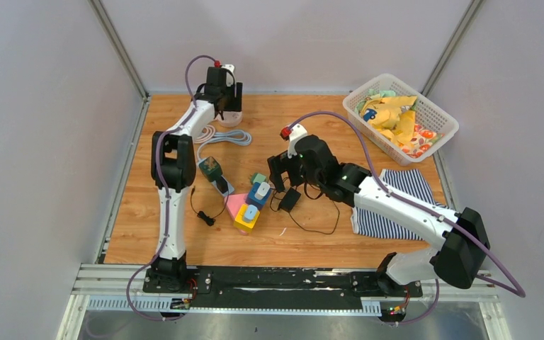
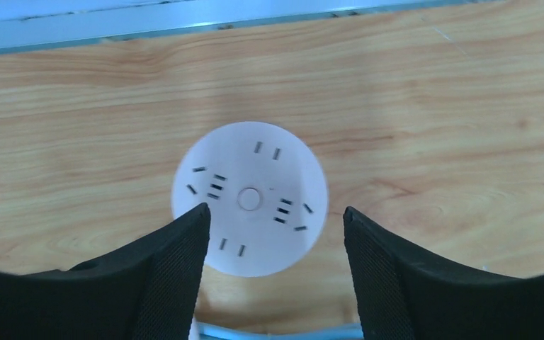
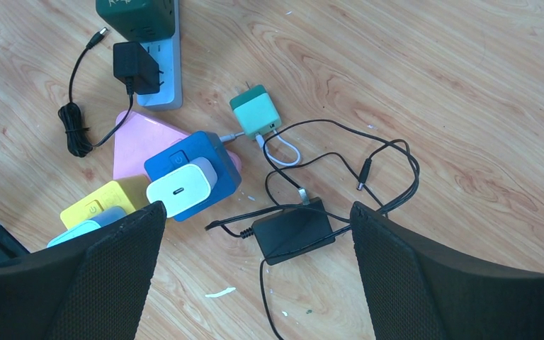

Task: Insert the plug
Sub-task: Move the socket to the center of the board.

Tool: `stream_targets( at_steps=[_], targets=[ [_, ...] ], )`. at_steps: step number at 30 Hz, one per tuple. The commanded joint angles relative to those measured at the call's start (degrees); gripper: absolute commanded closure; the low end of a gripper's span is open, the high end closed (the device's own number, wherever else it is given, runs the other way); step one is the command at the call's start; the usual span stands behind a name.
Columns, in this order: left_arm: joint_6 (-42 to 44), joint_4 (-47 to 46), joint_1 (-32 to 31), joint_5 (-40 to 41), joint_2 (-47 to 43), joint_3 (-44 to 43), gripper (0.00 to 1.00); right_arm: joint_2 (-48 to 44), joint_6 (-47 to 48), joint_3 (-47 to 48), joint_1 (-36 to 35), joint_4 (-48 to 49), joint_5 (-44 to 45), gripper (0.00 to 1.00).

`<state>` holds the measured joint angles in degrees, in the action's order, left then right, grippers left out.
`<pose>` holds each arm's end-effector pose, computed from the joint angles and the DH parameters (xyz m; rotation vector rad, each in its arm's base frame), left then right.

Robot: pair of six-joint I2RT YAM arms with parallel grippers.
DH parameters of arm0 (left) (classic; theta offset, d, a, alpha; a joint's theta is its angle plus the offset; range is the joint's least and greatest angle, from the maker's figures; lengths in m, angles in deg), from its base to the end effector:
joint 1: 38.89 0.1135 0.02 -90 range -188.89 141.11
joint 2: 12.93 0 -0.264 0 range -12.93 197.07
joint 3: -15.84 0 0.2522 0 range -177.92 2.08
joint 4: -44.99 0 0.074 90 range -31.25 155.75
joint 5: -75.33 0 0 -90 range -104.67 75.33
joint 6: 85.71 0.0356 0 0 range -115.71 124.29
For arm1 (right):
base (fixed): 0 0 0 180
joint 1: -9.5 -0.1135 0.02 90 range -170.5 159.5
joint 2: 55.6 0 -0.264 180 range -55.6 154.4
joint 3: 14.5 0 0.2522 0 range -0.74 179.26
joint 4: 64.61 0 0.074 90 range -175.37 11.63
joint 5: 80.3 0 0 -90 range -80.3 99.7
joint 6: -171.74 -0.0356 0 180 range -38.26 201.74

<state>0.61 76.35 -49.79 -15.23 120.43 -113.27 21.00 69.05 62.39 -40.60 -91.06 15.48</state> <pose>0.5320 -0.1028 0.2229 0.1438 2.1918 -0.1539 0.2011 0.2349 0.3233 -0.6035 1.9859 0.5838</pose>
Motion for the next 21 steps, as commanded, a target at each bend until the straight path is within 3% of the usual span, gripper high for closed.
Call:
stream_targets(
  at_steps=[1, 8, 12, 21],
  targets=[
    [-7.5, -1.2, 0.9, 9.1, -0.7, -0.7, 0.26, -1.3, -0.8, -0.8, 1.0, 0.6, -0.8, 0.0],
    [-18.9, -4.7, 4.2, 2.0, 6.6, -4.2, 0.2, -1.4, -0.7, -0.8, 1.7, 0.7, -1.2, 0.0],
    [-19.9, -4.0, 4.4, -2.0, 10.6, -7.1, 0.21, -1.6, -0.7, -1.1, 2.2, 0.8, -1.2, 0.0],
    [-22.6, -7.0, 4.3, -10.1, 10.2, -2.5, 0.27, -0.8, -0.5, -0.7, 3.1, 0.9, -2.0, 0.0]
  ],
)
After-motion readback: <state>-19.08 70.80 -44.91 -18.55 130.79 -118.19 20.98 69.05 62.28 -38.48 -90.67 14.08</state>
